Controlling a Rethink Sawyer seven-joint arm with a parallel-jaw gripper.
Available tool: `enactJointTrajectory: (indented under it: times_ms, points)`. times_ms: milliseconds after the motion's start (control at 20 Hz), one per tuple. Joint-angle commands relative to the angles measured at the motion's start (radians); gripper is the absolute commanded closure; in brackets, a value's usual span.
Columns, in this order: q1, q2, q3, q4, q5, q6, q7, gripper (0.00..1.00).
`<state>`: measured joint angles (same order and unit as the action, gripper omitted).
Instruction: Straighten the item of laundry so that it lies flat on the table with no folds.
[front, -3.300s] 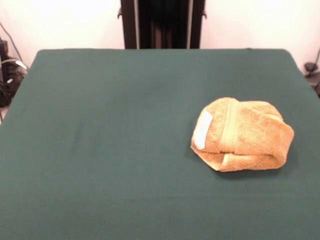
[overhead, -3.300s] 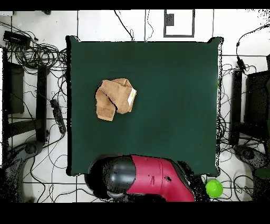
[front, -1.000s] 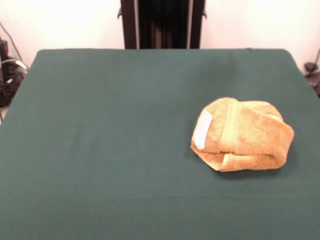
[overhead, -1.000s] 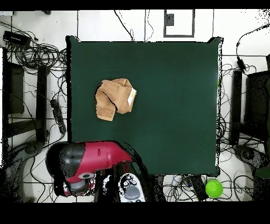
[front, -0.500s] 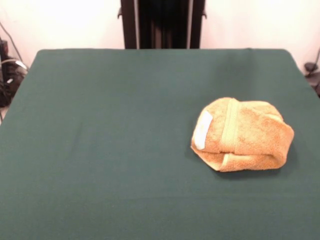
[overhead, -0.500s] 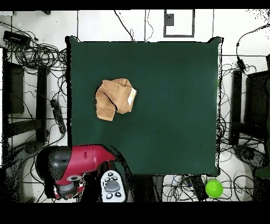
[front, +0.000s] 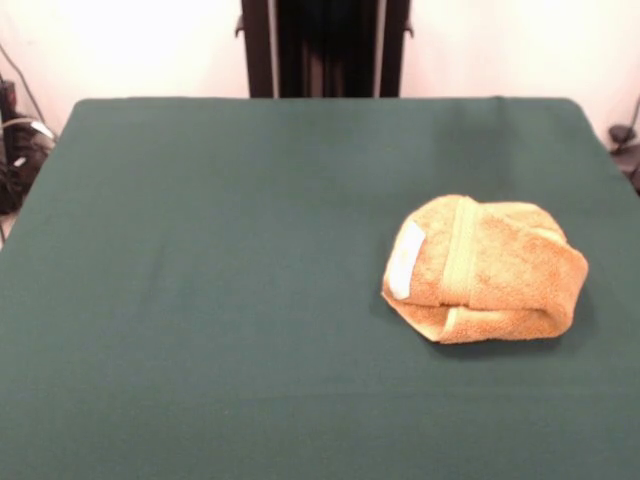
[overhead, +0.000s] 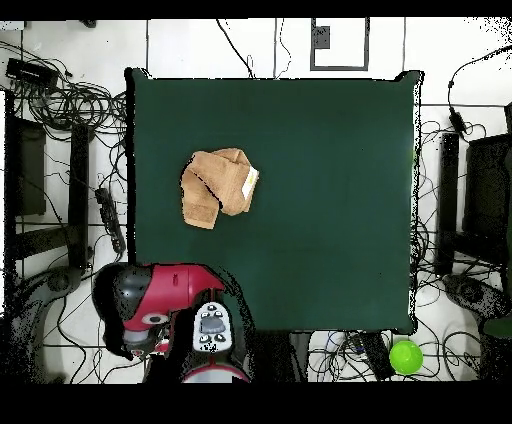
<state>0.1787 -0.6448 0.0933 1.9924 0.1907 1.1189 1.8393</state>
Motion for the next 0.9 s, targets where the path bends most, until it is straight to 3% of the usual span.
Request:
enactJointTrajectory:
  times_ms: [50, 350, 900]
  points:
    - [0.031, 0.131, -0.066, -0.147, 0.061, -0.115, 0.39, 0.0]
    - [0.066, 0.234, -0.1, -0.256, 0.082, -0.123, 0.518, 0.0]
    - [0.116, 0.366, -0.073, -0.437, 0.087, -0.097, 0.626, 0.0]
